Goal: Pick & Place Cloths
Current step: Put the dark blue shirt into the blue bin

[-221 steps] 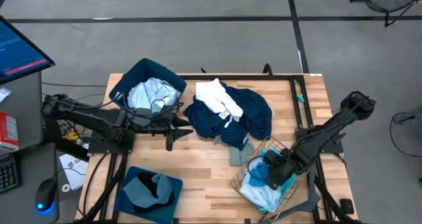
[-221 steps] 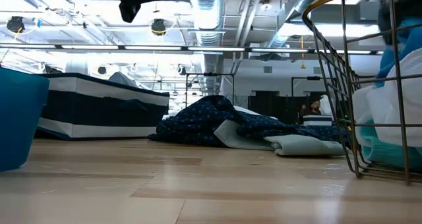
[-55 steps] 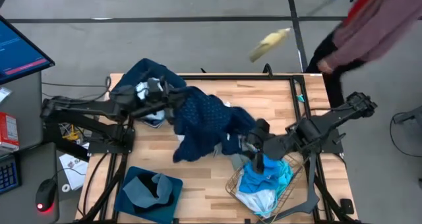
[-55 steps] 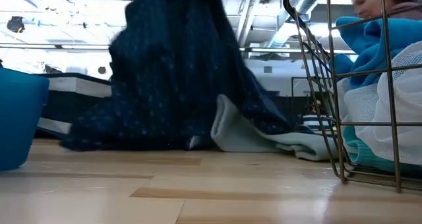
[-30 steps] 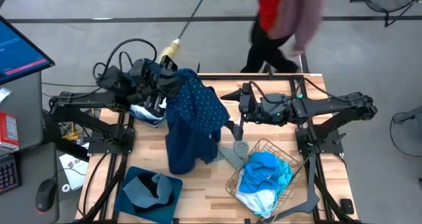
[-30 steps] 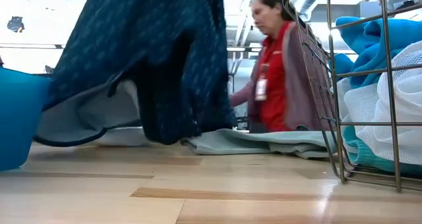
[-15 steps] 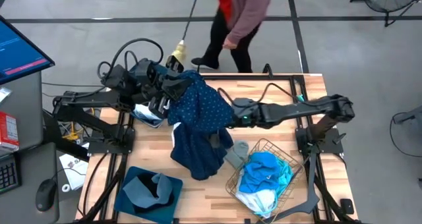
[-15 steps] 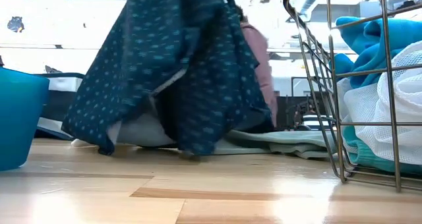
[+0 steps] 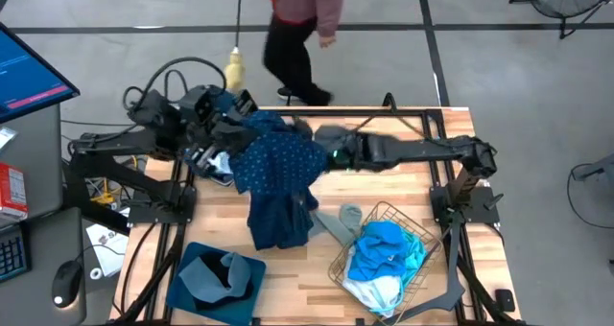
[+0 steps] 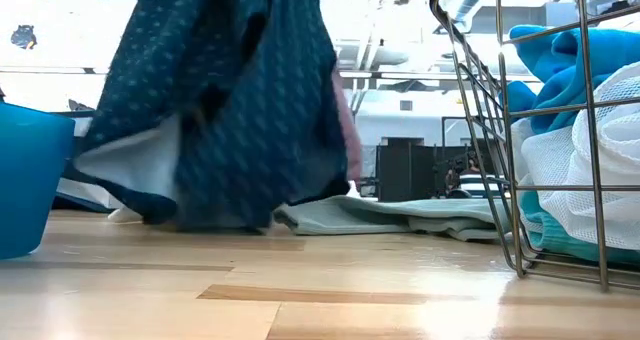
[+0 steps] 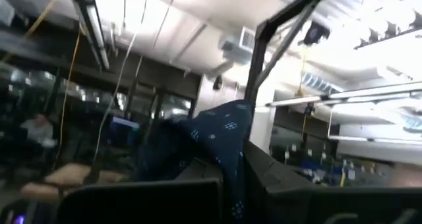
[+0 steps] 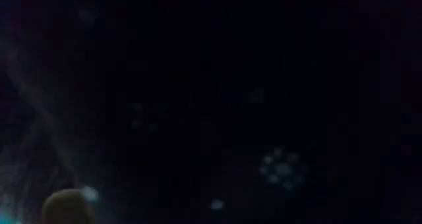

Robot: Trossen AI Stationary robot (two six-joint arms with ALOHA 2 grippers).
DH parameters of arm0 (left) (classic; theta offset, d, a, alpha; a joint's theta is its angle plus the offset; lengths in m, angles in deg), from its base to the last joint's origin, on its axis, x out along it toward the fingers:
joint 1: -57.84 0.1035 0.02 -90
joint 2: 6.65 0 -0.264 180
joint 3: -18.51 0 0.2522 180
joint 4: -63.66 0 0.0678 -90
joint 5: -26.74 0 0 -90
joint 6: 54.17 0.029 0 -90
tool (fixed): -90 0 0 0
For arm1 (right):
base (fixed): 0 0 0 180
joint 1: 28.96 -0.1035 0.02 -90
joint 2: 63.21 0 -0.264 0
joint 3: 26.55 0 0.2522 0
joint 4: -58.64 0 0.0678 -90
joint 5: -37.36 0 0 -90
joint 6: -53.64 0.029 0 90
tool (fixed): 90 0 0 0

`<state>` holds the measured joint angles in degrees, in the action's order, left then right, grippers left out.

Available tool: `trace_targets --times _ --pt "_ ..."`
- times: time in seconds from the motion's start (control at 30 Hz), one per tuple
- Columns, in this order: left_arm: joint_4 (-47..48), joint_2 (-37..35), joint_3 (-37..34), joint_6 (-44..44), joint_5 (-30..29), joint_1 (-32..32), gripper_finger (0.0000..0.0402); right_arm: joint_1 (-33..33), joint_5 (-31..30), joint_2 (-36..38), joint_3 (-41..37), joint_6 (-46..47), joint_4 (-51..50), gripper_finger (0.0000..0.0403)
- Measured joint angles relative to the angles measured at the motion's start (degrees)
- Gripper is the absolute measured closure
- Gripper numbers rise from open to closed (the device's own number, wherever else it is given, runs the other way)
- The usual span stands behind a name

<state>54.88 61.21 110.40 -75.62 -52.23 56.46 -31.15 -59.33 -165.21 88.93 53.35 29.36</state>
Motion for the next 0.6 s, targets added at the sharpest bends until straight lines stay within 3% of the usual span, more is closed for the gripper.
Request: trace_targets --times 0.2,0.33,0.43,0.6 --pt "16.6 -5.2 0.0 0.8 -0.1 -0.3 0.0401 7.1 2.6 0.4 12.5 0.3 -3.1 0.0396" --pt "26.0 -6.6 0.0 6.4 -2.9 -0.3 0.0401 11.6 6.4 -1.3 19.0 1.8 -3.4 0.0398" --pt "33.2 -6.6 0.0 11.1 -9.6 0.0 0.0401 14.3 9.5 -2.8 21.9 3.3 -2.6 0.0399" --pt "44.3 -6.7 0.0 16.0 -27.1 1.7 0.04 17.4 13.5 -5.5 24.5 6.6 0.2 0.0399"
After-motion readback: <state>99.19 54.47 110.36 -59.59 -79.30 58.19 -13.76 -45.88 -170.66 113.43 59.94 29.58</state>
